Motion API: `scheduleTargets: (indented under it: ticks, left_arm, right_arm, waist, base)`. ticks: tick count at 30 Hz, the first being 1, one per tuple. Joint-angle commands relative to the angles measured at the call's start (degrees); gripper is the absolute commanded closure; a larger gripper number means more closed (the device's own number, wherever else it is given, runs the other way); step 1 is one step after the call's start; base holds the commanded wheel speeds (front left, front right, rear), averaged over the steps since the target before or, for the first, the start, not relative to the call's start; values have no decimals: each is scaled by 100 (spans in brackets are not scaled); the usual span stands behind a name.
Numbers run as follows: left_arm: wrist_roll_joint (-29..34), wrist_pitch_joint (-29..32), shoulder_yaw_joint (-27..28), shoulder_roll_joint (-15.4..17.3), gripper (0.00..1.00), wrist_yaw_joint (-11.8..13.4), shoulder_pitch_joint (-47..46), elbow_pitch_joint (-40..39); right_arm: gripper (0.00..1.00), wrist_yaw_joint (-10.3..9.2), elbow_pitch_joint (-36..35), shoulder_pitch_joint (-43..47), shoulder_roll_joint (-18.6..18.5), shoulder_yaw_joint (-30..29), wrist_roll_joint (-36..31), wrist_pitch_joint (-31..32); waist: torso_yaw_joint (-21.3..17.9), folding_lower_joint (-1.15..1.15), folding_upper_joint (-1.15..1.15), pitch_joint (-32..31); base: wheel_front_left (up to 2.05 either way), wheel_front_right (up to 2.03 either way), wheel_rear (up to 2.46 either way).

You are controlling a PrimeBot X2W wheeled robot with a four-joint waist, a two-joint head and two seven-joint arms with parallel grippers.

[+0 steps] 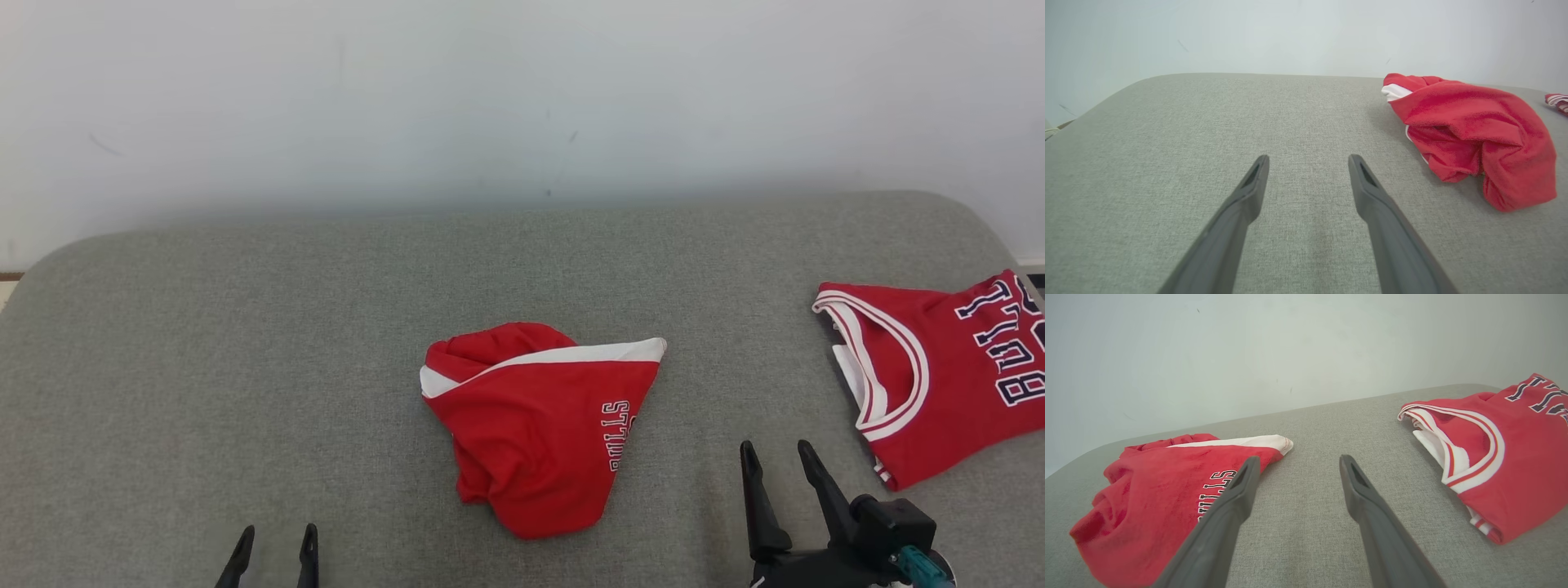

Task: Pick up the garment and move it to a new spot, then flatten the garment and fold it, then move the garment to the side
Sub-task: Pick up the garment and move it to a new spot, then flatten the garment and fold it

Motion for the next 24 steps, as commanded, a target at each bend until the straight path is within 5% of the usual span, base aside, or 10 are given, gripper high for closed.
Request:
scheduleTargets:
  ticks: [1, 24]
  left_arm:
    - [129, -19, 97, -27, 0, -39, 148, -145]
    - [506, -18, 468, -279, 0, -419, 413, -686]
  right_arm:
    - [0, -3, 23, 119, 4, -14, -49, -2]
    - [0, -3, 192, 162, 17, -17, -77, -2]
  waist:
    - [26, 0, 0, -34]
    - [221, 0, 0, -59]
  base:
    - [0, 0, 0]
    - [0, 0, 0]
